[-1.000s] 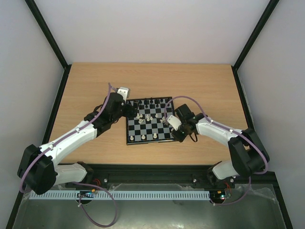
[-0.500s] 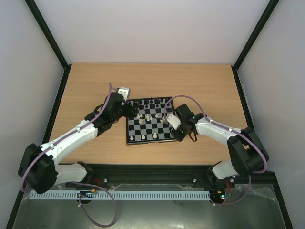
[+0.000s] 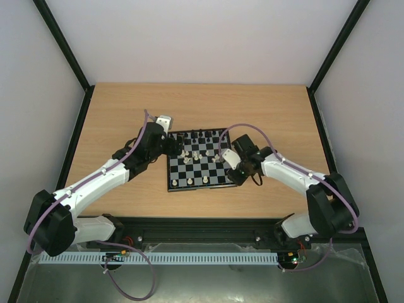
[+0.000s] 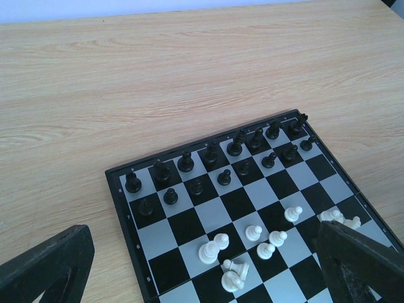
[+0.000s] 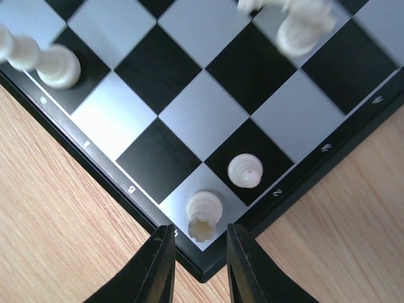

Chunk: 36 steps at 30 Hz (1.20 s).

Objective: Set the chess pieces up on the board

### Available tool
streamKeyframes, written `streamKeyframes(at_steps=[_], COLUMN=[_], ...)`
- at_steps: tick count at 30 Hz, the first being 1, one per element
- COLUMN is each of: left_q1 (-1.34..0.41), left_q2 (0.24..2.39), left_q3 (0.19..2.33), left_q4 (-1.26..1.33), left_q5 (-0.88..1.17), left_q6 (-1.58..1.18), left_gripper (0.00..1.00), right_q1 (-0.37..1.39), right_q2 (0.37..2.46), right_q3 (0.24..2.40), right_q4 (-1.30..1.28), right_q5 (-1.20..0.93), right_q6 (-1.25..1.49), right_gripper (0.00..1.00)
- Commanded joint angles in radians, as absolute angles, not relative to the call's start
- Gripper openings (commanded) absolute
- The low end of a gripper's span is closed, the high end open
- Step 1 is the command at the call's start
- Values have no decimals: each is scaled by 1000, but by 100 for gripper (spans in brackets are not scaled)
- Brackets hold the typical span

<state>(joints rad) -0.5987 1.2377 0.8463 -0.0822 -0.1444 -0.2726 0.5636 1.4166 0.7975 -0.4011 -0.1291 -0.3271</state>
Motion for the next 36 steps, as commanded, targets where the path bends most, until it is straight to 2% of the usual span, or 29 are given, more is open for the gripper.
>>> streamKeyframes(at_steps=[1,15,19,22,33,36], left_q1=[-594,-596,-596,-596,-595,-595], left_q2=[1238,1226,1226,1227,1230,1231], left_q3=[872,871,871,870,870,870], left_q4=[-84,-86,-85,-86,-85,-85], left_q5=[-135,-135,-138,-138,-137,-137], left_q6=[-262,-264,-262,-262,-261,-261], left_gripper=[99,99,99,99,99,99], right_q1=[568,567,567,567,568,566], right_q2=[1386,1630,1676,1705,1769,1772], right_q3=[898,1129,1160,1174,1182,1183], right_q4=[-521,-487,-471,-465,-443,-452], right_q5=[-109,-54,-62,-61,-67,-83], right_q6=[-287,-257,-259,-258,-277,-281], right_gripper=[26,26,33,36,36,31])
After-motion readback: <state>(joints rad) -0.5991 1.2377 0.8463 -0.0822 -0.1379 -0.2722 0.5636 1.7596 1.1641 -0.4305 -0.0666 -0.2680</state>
